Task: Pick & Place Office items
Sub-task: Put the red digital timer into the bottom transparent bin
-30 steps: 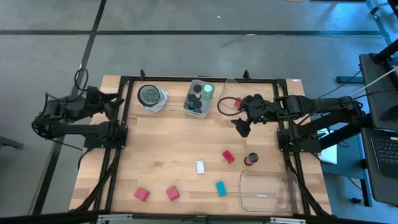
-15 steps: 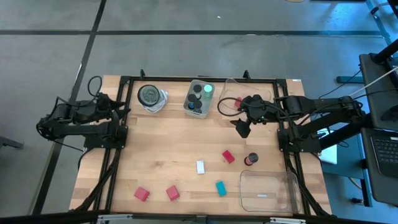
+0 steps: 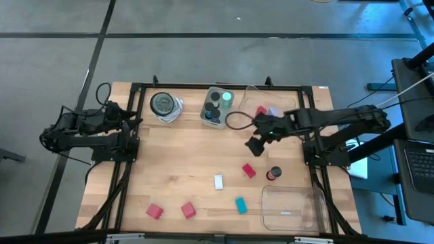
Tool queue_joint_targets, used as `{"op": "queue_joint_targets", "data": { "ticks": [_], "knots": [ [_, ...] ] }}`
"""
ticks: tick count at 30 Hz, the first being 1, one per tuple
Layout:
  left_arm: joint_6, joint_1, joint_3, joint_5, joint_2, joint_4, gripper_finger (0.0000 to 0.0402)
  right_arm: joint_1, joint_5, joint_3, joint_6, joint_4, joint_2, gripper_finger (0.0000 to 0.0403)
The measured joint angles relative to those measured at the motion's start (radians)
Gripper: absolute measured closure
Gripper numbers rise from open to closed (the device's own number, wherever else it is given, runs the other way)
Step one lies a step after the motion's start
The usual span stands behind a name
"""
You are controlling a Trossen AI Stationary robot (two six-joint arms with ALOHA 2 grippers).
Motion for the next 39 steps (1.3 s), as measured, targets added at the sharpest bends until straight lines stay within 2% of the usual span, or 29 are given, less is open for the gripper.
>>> {"op": "queue_joint_targets", "data": {
  "ticks": [4, 17, 29, 35, 39],
  "knots": [
    [0.000, 0.000, 0.000, 0.001, 0.000, 0.000, 0.0164, 0.000, -0.078, 0.000, 0.083, 0.000, 0.081, 0.0069],
    [0.000, 0.000, 0.001, 0.001, 0.000, 0.000, 0.0164, 0.005, -0.254, 0.000, 0.207, 0.000, 0.337, 0.0069],
    [0.000, 0.000, 0.001, 0.001, 0.000, 0.000, 0.0164, 0.083, -0.258, 0.000, 0.387, 0.007, 0.448, 0.0069],
    [0.000, 0.000, 0.001, 0.001, 0.000, 0.000, 0.0164, 0.103, -0.256, 0.000, 0.389, 0.011, 0.510, 0.0069],
    [0.000, 0.000, 0.001, 0.001, 0.000, -0.001, 0.0164, 0.105, -0.216, 0.000, 0.355, 0.010, 0.534, 0.0069]
  ]
}}
